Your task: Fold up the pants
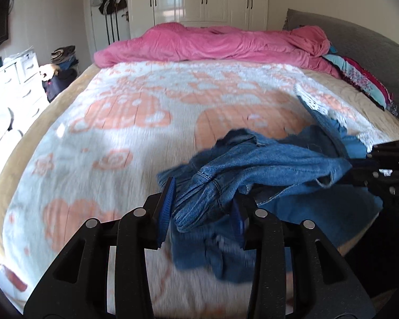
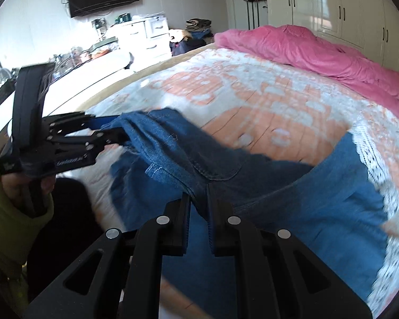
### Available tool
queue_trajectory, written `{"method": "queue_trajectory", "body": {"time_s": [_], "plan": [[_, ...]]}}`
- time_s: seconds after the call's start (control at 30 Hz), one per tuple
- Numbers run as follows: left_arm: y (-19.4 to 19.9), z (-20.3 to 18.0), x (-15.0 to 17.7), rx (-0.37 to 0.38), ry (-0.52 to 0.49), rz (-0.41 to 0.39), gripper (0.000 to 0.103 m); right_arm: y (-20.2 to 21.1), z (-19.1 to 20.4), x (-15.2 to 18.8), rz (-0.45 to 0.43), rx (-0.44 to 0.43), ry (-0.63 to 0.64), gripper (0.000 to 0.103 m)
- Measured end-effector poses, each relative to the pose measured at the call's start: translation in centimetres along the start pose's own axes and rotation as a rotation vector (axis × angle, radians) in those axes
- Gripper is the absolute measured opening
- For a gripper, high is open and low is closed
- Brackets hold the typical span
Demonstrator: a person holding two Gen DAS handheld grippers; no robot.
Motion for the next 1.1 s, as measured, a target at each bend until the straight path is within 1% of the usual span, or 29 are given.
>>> {"method": "queue_trajectory", "body": {"time_s": [0.1, 0.2, 0.3, 0.37, 0.43, 0.5, 0.57, 0.6, 0.7, 0.73, 0.8, 0.87, 0.93, 1.03, 1.07, 1.1], "plan": [[0.4, 0.0, 1.5, -0.009, -0.014, 0.033, 0.033, -0.2, 1.4, 1.6, 0.008, -0.012, -0.004, 0.011], [0.2, 0.7, 2.9, -0.002, 0.017, 0.08, 0.036, -0.6, 2.2, 2.9, 0.02, -0.04, -0.038, 0.011], [0.3, 1.0, 3.3, -0.02, 0.022, 0.093, 0.039, -1.5, 3.2, 4.0, 0.051, -0.056, -0.034, 0.011], [0.1, 1.2, 3.9, -0.029, 0.02, 0.12, 0.041, -2.0, 3.7, 4.6, 0.068, -0.051, -0.021, 0.012], [0.1, 1.4, 4.4, -0.032, 0.025, 0.137, 0.044, -2.4, 4.0, 5.1, 0.08, -0.044, -0.018, 0.013], [0.3, 1.7, 4.8, -0.031, 0.032, 0.145, 0.051, -2.5, 3.8, 5.3, 0.083, -0.053, -0.032, 0.013], [0.7, 2.1, 5.3, -0.016, 0.049, 0.158, 0.055, -2.7, 3.7, 5.7, 0.089, -0.06, -0.045, 0.013], [0.9, 2.3, 5.6, -0.005, 0.06, 0.167, 0.056, -2.8, 3.7, 5.9, 0.094, -0.059, -0.043, 0.013], [1.7, 2.9, 6.1, -0.004, 0.077, 0.173, 0.056, -2.9, 3.8, 6.2, 0.095, -0.063, -0.049, 0.014], [2.2, 3.2, 6.1, -0.015, 0.083, 0.167, 0.056, -3.0, 3.8, 6.3, 0.096, -0.064, -0.051, 0.014], [3.2, 3.4, 5.5, -0.009, 0.106, 0.142, 0.056, -3.1, 4.0, 6.5, 0.101, -0.068, -0.049, 0.015], [3.9, 2.8, 4.4, 0.022, 0.116, 0.107, 0.056, -3.1, 4.2, 6.8, 0.102, -0.073, -0.047, 0.015], [3.7, 1.4, 3.2, 0.047, 0.087, 0.091, 0.056, -3.2, 4.3, 6.9, 0.105, -0.077, -0.051, 0.016], [2.0, -1.2, 2.5, 0.098, 0.048, 0.111, 0.056, -3.3, 4.2, 7.1, 0.109, -0.084, -0.061, 0.016], [1.2, -1.8, 2.8, 0.103, 0.035, 0.134, 0.056, -3.2, 4.2, 7.2, 0.11, -0.083, -0.06, 0.017], [0.1, -2.2, 3.2, 0.087, 0.019, 0.168, 0.056, -3.1, 4.2, 7.3, 0.109, -0.087, -0.058, 0.019]]}}
Point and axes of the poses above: each gripper's, at about its wrist camera, not at the fingertips, and y roughly against the way its jaws point, z to its left, x to its underside, the point moved 7 cm from there along -y, roughly the way its jaws point, and after that the axes turned 3 degrees about y, right-handed, at the moved point
